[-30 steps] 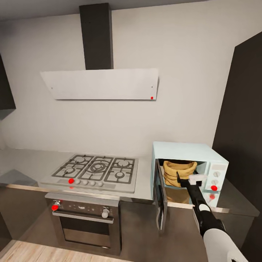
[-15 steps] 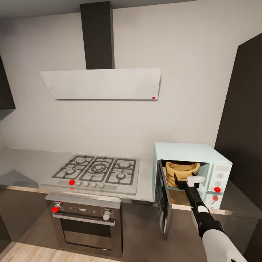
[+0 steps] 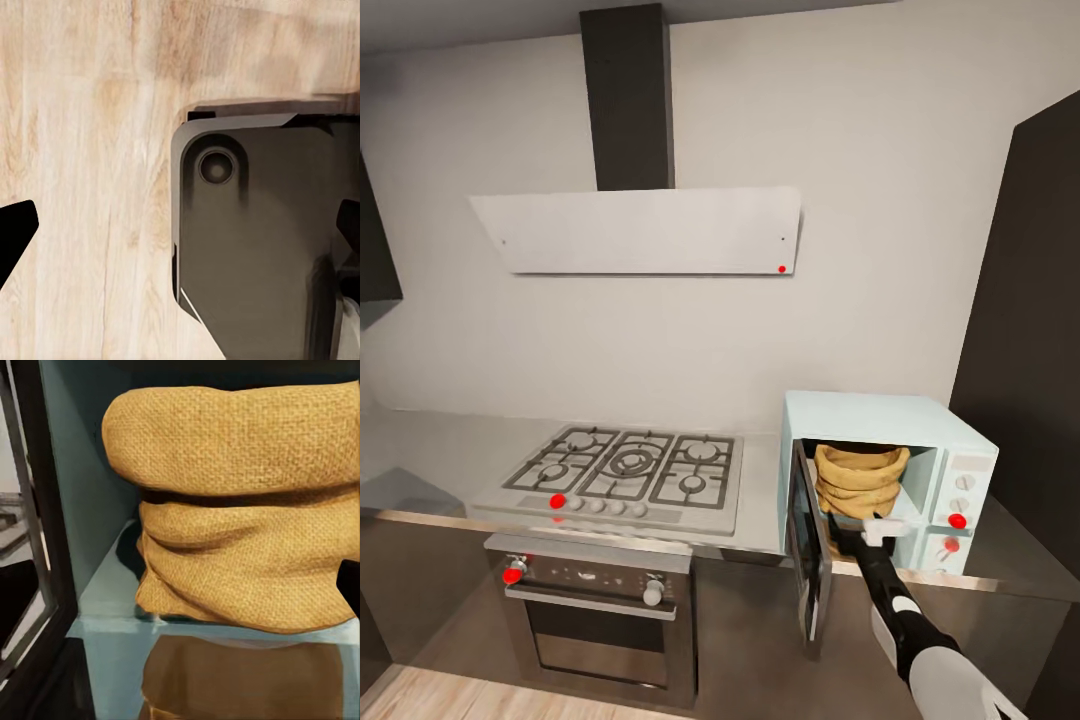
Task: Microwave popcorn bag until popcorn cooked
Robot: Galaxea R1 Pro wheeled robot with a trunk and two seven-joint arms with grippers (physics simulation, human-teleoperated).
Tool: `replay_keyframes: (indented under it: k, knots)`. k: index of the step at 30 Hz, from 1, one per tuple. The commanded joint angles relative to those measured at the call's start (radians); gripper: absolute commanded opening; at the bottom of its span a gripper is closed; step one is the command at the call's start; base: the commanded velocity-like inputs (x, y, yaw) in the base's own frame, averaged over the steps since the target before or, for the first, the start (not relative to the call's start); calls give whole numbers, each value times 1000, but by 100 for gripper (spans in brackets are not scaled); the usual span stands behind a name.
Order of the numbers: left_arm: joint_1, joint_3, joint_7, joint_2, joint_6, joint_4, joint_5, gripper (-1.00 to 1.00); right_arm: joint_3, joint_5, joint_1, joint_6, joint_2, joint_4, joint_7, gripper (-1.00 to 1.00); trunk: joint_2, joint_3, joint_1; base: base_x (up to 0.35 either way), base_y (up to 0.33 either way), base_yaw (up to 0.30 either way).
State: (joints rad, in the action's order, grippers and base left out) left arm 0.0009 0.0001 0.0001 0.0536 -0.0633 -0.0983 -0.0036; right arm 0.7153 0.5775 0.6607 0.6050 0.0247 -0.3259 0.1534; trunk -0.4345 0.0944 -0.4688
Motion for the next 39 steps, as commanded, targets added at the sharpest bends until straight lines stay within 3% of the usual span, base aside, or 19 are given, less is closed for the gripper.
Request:
replay_keyframes:
  k: [1, 6, 14, 39]
  knots:
    - [0, 0, 1, 0, -3, 0, 0, 100, 9, 2, 0, 2, -1, 0, 8, 100, -1, 0, 0, 0, 0, 0]
    - [-1, 0, 0, 1, -3, 0, 0, 100, 25, 2, 0, 2, -5, 2, 1, 100, -1, 0, 0, 2, 0, 0]
    - [-1, 0, 0, 3, -3, 0, 0, 100, 160, 2, 0, 7, -29, 1, -30, 100, -1, 0, 0, 185, 0, 0]
    - [-1, 1, 1, 5, -3, 0, 0, 100, 168, 4, 0, 7, -34, 1, -29, 100, -1, 0, 0, 77, 0, 0]
